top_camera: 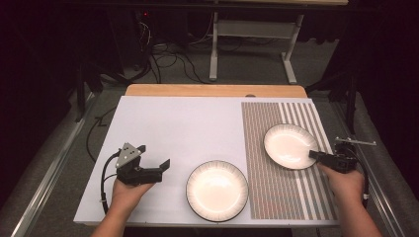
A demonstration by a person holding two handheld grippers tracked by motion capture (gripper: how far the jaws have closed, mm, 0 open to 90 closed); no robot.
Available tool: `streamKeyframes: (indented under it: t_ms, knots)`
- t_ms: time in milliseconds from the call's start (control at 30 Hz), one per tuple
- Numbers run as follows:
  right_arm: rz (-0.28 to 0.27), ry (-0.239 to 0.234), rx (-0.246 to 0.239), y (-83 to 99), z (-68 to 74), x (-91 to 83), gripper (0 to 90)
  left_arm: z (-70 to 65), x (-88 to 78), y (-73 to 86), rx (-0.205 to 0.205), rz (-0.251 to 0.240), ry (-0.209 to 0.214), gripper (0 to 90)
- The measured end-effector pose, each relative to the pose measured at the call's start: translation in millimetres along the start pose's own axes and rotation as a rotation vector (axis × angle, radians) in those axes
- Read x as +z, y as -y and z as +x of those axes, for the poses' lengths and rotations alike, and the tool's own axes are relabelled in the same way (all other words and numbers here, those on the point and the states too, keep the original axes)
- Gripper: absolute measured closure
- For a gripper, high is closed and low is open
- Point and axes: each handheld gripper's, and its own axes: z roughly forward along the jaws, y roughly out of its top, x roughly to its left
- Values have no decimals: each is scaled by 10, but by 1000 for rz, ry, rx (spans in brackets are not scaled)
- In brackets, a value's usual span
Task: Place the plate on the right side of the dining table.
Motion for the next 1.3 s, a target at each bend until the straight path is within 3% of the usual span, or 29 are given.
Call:
streamKeyframes:
  t_ms: [100,333,467,700,867,1000,1100,1300]
  knots:
    - [-12,26,-25,3,22,-24,682,-5,-10,0,-2,-2,2,2]
    - [-103,73,-117,-19,151,-224,514,-7,-40,4,-4,-9,8,2]
    - [-157,40,-201,-4,365,-317,413,-1,-54,8,-6,-15,14,2]
    - [-257,-78,-309,53,872,-426,283,-2,-100,7,1,-32,21,2]
    - [-291,-163,-410,145,1294,-426,198,-31,-139,-11,23,-47,20,2]
    - [-306,-221,-458,253,1560,-400,107,-64,-145,-19,27,-59,28,2]
    - [-332,-237,-495,374,1705,-381,3,-135,-162,-10,53,-62,42,2]
    - [-359,-245,-536,503,1810,-435,3,-256,-214,-35,89,-89,52,2]
